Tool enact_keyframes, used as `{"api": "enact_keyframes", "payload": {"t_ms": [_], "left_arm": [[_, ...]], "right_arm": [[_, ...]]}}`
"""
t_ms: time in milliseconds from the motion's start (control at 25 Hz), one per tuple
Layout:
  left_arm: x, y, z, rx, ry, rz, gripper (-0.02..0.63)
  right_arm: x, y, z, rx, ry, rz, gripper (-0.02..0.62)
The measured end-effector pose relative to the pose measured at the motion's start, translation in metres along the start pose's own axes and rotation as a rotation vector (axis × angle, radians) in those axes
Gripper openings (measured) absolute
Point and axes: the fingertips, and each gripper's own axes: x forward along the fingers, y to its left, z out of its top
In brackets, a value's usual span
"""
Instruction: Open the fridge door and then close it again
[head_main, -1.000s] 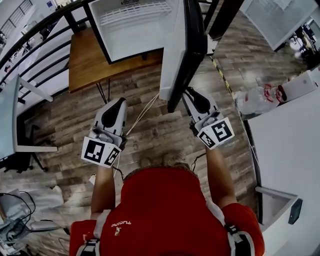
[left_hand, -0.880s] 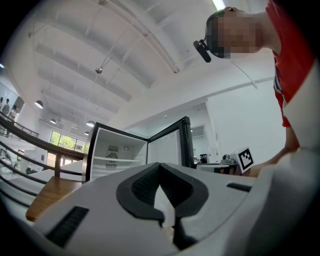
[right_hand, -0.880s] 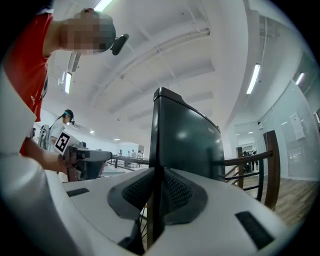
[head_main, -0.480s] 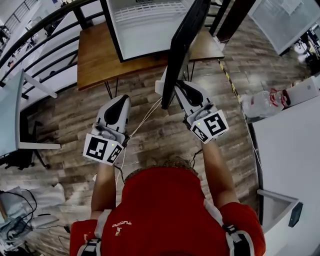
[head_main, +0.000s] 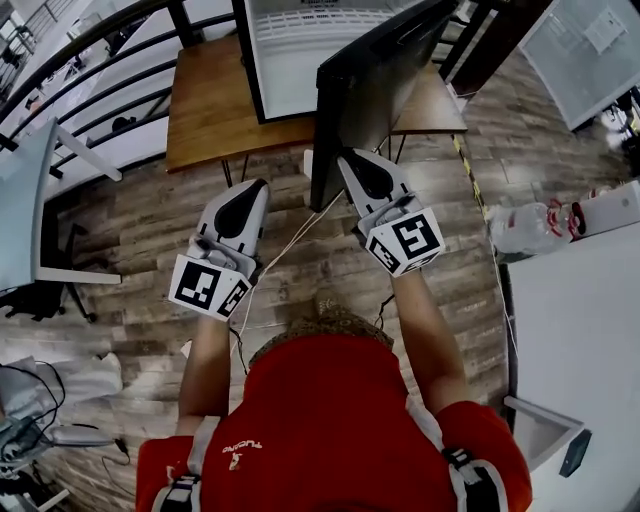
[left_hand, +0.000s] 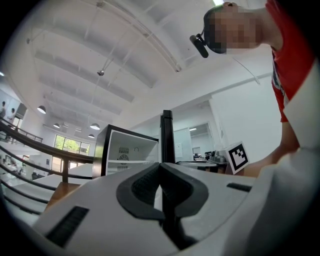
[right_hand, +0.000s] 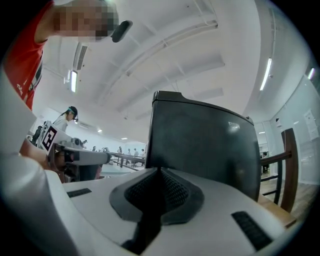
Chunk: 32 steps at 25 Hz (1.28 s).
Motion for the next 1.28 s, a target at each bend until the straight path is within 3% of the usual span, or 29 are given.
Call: {"api": "enact_keyframes", "payload": {"t_ms": [680,1280], "left_arm": [[0.049,0.047,0.005,0.024,-0.033,0.181,0.009],[0.075,0.100,0.004,0.026,-0.024,0.145,0.009]], "right_arm": [[0.076,-0.029,-0.011,0.016,-0.006,0.133,0.026],[0.143,-0.059,-0.024,0.018,0.026,0.053,0.026]]}}
